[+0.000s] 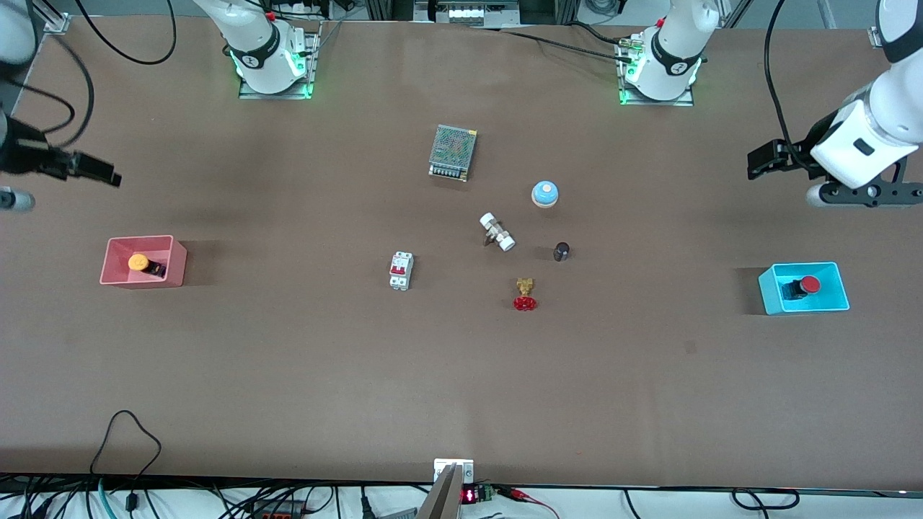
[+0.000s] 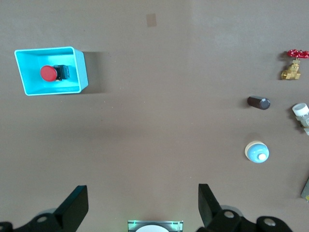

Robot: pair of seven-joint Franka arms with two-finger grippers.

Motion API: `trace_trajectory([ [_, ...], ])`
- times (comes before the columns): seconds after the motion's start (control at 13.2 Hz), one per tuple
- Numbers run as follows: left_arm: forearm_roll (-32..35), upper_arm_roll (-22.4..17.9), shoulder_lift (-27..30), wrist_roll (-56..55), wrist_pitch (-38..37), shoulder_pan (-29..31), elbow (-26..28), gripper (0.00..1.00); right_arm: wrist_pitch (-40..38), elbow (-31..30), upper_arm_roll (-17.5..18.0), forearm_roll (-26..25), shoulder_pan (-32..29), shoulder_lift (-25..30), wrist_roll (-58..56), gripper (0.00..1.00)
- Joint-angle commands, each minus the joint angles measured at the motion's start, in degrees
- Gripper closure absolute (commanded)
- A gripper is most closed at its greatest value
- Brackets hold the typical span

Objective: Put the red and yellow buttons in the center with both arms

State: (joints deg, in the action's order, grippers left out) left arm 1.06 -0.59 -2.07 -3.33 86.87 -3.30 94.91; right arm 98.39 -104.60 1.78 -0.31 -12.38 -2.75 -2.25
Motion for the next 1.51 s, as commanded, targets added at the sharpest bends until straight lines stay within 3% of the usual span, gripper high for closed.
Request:
trace_trajectory([
  [0.0, 3.8, -0.6, -7.1, 0.8, -2.4, 2.3, -7.5, 0.0, 6.1, 0.8, 0.5, -0.8, -2.8, -5.8, -1.5, 0.0],
  [0.15, 11.7, -0.4, -9.9, 3.3, -1.7, 5.0, -7.5, 0.0, 10.2, 0.9, 0.5, -0.9, -4.1, -10.0, -4.2, 0.0],
  [0.53, 12.1, -0.2, -17.8, 4.6, 10.0, 11.6, -6.2, 0.0, 17.6, 0.8, 0.4, -2.9, -5.8, -17.9, -7.2, 0.0],
  [0.76, 11.3, 0.1, -20.9, 11.8, 22.2, 16.9, -2.4, 0.0, 22.2, 0.6, 0.4, -9.9, -6.1, -22.1, -7.5, 0.0],
  [1.21, 8.3, 0.4, -25.2, 19.3, 48.1, 22.4, 9.0, 0.0, 25.4, 0.6, 0.5, -10.2, -5.7, -24.6, -7.5, 0.0],
  [1.44, 8.3, 4.1, -26.9, 19.9, 57.2, 26.7, 14.0, 0.0, 27.5, 0.7, 0.5, -10.2, -6.0, -26.6, -8.6, 0.0],
])
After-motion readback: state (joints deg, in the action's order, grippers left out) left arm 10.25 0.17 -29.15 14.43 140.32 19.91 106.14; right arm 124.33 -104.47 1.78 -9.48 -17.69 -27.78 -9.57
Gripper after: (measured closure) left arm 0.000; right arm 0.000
